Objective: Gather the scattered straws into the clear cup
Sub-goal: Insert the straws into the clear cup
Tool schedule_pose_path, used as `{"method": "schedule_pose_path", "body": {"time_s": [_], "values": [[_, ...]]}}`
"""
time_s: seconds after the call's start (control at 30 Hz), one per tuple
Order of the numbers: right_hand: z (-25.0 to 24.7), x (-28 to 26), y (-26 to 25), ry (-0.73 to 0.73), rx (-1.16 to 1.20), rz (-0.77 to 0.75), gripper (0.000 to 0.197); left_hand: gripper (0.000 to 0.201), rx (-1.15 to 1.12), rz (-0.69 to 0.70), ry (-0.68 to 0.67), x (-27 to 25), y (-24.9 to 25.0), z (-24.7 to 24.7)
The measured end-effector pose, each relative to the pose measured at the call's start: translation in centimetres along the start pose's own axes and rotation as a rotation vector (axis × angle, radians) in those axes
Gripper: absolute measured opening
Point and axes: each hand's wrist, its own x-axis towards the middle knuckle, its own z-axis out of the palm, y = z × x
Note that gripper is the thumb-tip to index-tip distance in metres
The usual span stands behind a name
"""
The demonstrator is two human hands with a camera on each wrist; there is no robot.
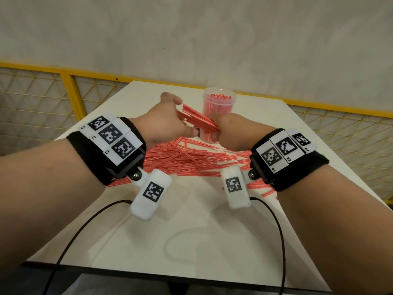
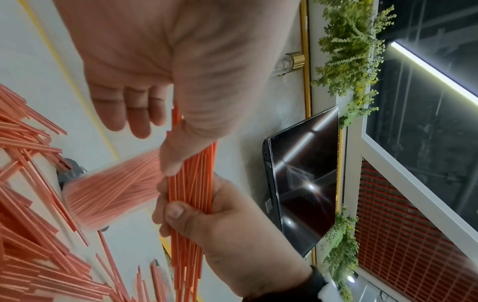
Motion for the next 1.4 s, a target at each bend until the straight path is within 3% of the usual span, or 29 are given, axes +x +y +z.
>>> {"method": "schedule_pose_path", "body": {"time_s": [0.13,0.27,0.4,0.6,0.77,0.9,1.0,1.1,1.23,1.4], "values": [[-0.5,-0.1,0.4,0.192,0.127,0.002,0.022,0.063,0.005,-0.008,-0.027,-0.3,-0.4,0.3],[-0.7,-0.3,0.9,0.436,0.603,-0.017,0.028,0.058,-0.043,0.156,-0.127,-0.5,0.6,0.8],[0.5,-1.2,1.7,0.507,0.922,-0.083,0.030,0.048,-0.004,0.189,-0.255,-0.2,1.2,2.0],[2.7,-1.7,3.2,0.543,1.017,-0.026,0.024,0.072,-0.017,0.389,-0.176,0.5,4.0,3.8],[3.9,-1.6,4.0,0.497,1.001,-0.029,0.023,0.081,0.005,0.556,-0.149,1.6,6.2,4.6],[4.6,-1.5,4.6,0.465,1.032,-0.027,0.020,0.069,0.222,0.578,-0.119,2.3,5.9,5.6],[5.0,-1.4,4.8,0.451,1.085,-0.022,0.019,0.071,0.383,0.534,-0.178,2.2,5.2,6.1],[5.1,-1.3,4.8,0.463,1.080,-0.033,0.020,0.078,0.372,0.571,-0.173,1.8,4.8,6.1],[5.3,-1.1,5.1,0.467,1.043,-0.002,0.029,0.067,0.449,0.591,-0.234,1.3,4.2,6.2],[5.6,-1.0,5.3,0.474,1.073,0.020,0.028,0.068,0.438,0.624,-0.195,0.8,3.5,6.4]]}}
